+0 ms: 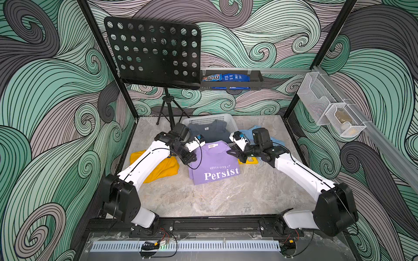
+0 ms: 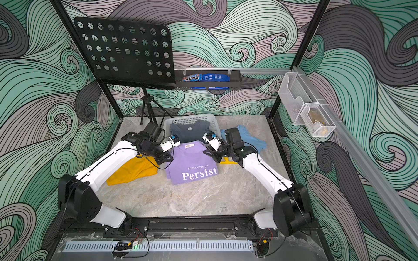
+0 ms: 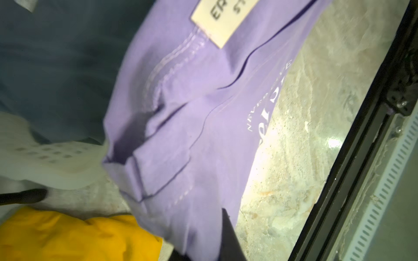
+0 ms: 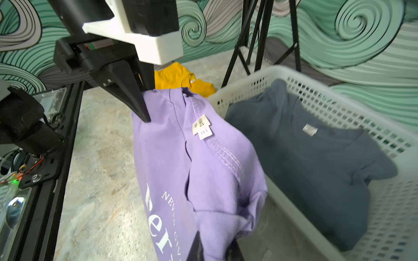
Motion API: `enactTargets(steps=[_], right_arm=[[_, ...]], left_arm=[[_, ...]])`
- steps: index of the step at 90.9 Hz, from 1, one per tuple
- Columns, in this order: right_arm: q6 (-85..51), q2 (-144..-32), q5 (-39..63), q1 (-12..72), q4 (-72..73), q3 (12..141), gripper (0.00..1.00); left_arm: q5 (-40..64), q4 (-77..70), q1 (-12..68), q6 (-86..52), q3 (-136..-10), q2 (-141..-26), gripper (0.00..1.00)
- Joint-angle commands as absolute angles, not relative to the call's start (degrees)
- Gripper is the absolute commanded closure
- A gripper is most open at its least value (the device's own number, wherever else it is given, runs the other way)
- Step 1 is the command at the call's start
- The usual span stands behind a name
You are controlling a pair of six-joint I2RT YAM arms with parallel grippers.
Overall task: Put the folded t-shirts into the basket
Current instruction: Pick up the T-shirt from the center of the board, then place the T-shirt in the bin.
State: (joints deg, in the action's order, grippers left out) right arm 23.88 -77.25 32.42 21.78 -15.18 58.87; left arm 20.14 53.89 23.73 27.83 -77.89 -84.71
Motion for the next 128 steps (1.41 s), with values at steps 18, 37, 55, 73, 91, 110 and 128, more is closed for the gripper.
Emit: enactTargets(steps=[18, 37, 55, 73, 91, 110, 128], right_arm=[[19.16, -76.64, 32.39, 20.32, -8.42, 71.86, 1.00], [15.19, -83.99, 28.98, 19.41, -4.23, 80.05, 1.00], [12.88, -90.92, 26.69, 18.75, -0.77, 85.08, 1.00], [13.11, -98.43, 26.07, 17.66, 0.11, 88.70, 1.00], [12.52, -102.35, 27.28, 16.68, -2.13, 89.92, 1.00], [13.25, -101.55, 28.48, 16.15, -6.92, 88.63, 1.00], [13.77, -98.64, 30.06, 15.56, -8.98, 85.76, 1.00]], left_arm=[[17.35, 56.28, 22.76, 27.26, -91.88, -82.86, 1.00], [13.80, 54.22, 22.11, 27.07, -102.55, -89.43, 1.00], [12.25, 53.33, 20.96, 27.62, -112.37, -98.95, 1.00], [11.84, 54.81, 19.48, 28.23, -121.60, -107.84, 1.00], [12.82, 60.22, 18.94, 27.60, -125.56, -112.01, 1.00], [18.32, 68.40, 19.07, 24.60, -125.63, -110.02, 1.00], [26.50, 73.53, 19.12, 21.93, -124.97, -107.94, 1.00]])
